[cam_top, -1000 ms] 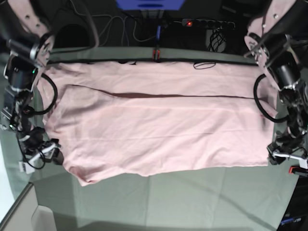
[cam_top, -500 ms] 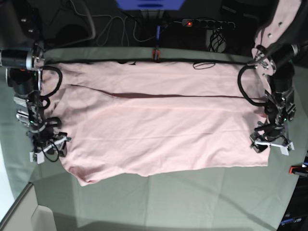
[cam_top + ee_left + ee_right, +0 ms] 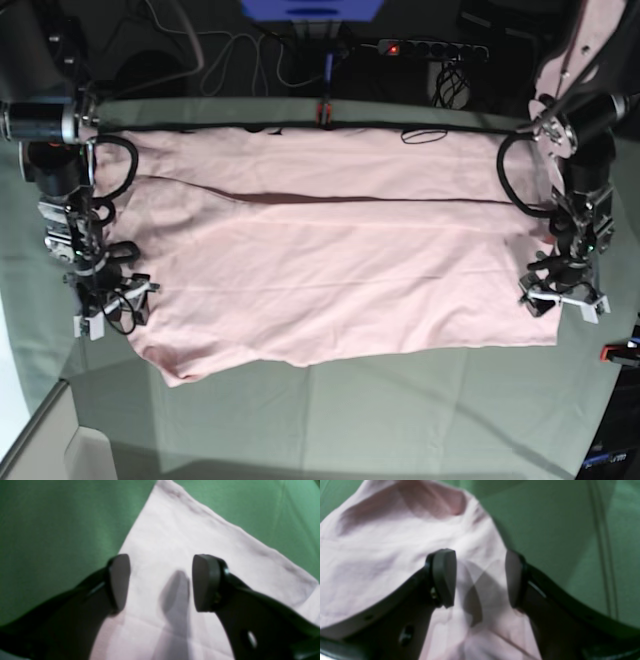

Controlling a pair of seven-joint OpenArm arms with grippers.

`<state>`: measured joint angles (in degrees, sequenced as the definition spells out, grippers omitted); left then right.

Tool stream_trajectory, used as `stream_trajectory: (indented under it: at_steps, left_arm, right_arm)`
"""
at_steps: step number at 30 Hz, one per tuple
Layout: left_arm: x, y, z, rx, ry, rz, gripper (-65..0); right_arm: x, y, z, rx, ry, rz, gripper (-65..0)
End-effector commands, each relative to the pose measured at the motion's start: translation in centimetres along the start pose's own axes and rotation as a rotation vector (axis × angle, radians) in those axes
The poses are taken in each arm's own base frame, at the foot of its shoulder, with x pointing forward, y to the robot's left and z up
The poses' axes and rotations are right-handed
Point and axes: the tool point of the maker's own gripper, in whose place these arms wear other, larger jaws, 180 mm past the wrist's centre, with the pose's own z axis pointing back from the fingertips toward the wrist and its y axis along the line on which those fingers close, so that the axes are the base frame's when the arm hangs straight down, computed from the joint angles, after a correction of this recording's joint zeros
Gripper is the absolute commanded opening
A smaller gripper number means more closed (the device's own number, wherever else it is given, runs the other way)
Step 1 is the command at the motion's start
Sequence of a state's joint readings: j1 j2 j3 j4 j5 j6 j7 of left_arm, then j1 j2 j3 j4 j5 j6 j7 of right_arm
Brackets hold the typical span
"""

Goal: Layout the t-shirt on the table in an organized manner, then fold the t-shirt properly
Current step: 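Move both grippers to the shirt's side edges and grasp them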

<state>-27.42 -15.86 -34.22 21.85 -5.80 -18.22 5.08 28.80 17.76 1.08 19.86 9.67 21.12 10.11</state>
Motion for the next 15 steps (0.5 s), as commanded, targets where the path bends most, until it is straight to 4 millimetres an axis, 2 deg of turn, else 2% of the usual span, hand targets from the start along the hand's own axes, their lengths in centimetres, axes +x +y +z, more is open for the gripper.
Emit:
stream_trajectory:
  at_steps: [1, 8, 13, 15]
  left_arm:
    - [0.7, 0.2, 0.0, 0.0, -0.002, -0.006, -29.8]
    - [3.2, 0.9, 0.3, 0.01, -0.049, -0.042, -28.7]
    - [3.5, 1.1, 0.4, 0.014, -0.056, -0.044, -28.8]
    - [2.8, 1.4, 0.5, 0.017, -0.042, -0.046, -28.8]
  right_arm:
    - [2.8, -0.8, -0.2, -0.01, -0.07, 0.0, -33.1]
    - [2.8, -0.8, -0.2, -0.01, -0.068, 0.0, -33.1]
    - [2.6, -0.7, -0.2, -0.01, -0.065, -0.001, -33.1]
    - [2.5, -0.7, -0.2, -0.01, -0.064, -0.002, -33.1]
